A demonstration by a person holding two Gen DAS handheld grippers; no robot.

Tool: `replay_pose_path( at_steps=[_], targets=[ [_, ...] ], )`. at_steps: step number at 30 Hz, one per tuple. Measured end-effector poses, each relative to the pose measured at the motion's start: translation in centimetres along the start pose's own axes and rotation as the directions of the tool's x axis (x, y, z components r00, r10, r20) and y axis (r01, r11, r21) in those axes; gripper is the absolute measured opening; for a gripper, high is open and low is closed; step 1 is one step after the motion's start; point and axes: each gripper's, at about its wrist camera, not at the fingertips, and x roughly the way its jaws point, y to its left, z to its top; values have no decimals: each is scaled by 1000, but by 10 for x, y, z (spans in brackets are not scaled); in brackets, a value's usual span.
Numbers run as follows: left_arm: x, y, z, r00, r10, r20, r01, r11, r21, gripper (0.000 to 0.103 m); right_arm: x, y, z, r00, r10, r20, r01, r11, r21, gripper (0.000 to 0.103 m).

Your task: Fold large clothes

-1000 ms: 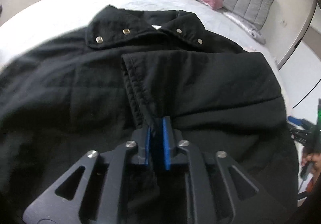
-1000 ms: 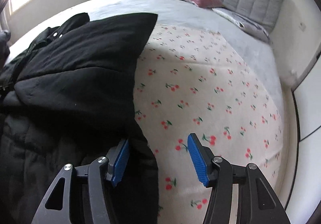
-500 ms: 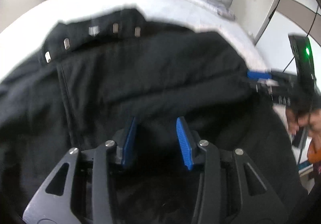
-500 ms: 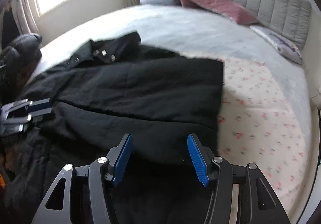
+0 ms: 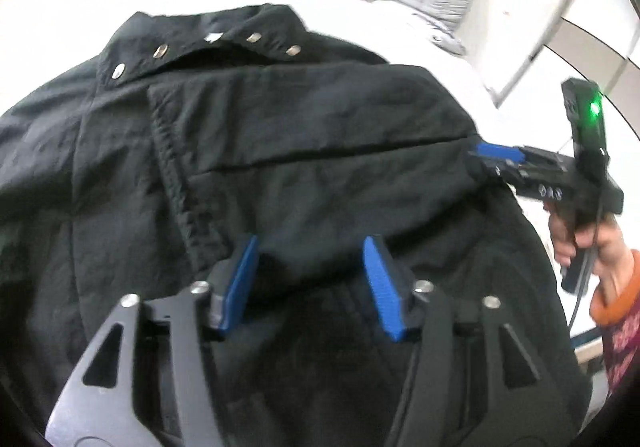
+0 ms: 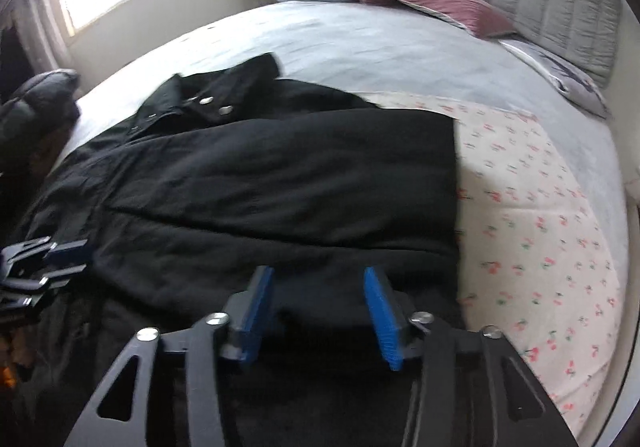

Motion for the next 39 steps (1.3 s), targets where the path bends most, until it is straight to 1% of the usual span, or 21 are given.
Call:
replay_pose_path(
  at_steps=[2,4,6,9,11,13,14,17,20,22,25,27,28,29,30,31,32,34,36,38,39],
  targets=[
    [-2,2,-3,1000,2,-9,-3,1000,-23,57,12,1,-3,998,-25,-57,25,1000,1,61],
    [-16,3,-6,1000,23,-10,-24,999,-49,63,20,-2,-6,991,-63,-117,66,997,25,61],
    [-33,8,-11,998,61,-10,-62,994,-93,85,9,-3,-7,990,-74,-119,82,994,66,61],
    [-66,21,-21,991,134,18,-130,979,-156,86,-13,3,-10,992,-61,-112,70,994,83,63],
    [-84,35,-28,981,191,26,-181,961,-208,86,-30,9,-13,995,-38,-94,46,996,79,66],
    [-106,55,-41,960,281,17,-266,924,-276,92,-47,16,-15,997,-26,-76,31,997,65,70],
    [-118,65,-48,942,335,3,-317,896,-310,95,-56,20,-17,998,-18,-64,22,998,56,72],
    [-142,90,-63,913,408,-17,-384,845,-372,95,-73,36,-21,999,4,-48,-2,999,34,75],
    [-167,121,-82,885,463,-54,-436,780,-450,95,-79,46,-23,999,24,-47,-22,999,25,75],
    [-184,143,-97,865,497,-73,-460,724,-514,95,-84,53,-26,998,51,-44,-50,998,24,75],
    [-208,176,-124,838,537,-97,-472,623,-624,95,-86,60,-29,997,56,-47,-56,998,17,75],
    [-222,199,-143,824,555,-113,-459,537,-708,95,-88,63,-32,997,55,-48,-54,998,12,75],
    [-230,213,-154,808,576,-121,-452,475,-755,95,-88,64,-32,997,57,-49,-57,998,10,75],
    [-233,220,-161,796,591,-129,-450,435,-780,95,-88,65,-32,997,59,-50,-58,998,8,75],
    [-240,231,-172,780,611,-138,-440,378,-815,95,-89,66,-33,997,60,-50,-59,998,5,75],
    [-245,241,-181,771,623,-135,-422,340,-841,95,-89,67,-34,997,59,-49,-59,998,1,75],
    [-248,246,-186,764,630,-135,-414,319,-853,95,-90,67,-34,997,58,-49,-58,998,-3,75],
    [-254,260,-198,738,659,-148,-407,258,-876,95,-90,68,-35,997,56,-51,-57,998,-10,75],
    [-258,269,-206,724,675,-141,-389,230,-892,95,-90,68,-36,997,54,-52,-55,998,-13,75],
    [-260,280,-215,721,679,-136,-358,198,-912,95,-89,67,-36,997,54,-49,-54,999,-8,75],
    [-262,284,-218,722,680,-125,-338,190,-922,95,-88,67,-37,997,55,-53,-55,998,-4,75]
  ],
)
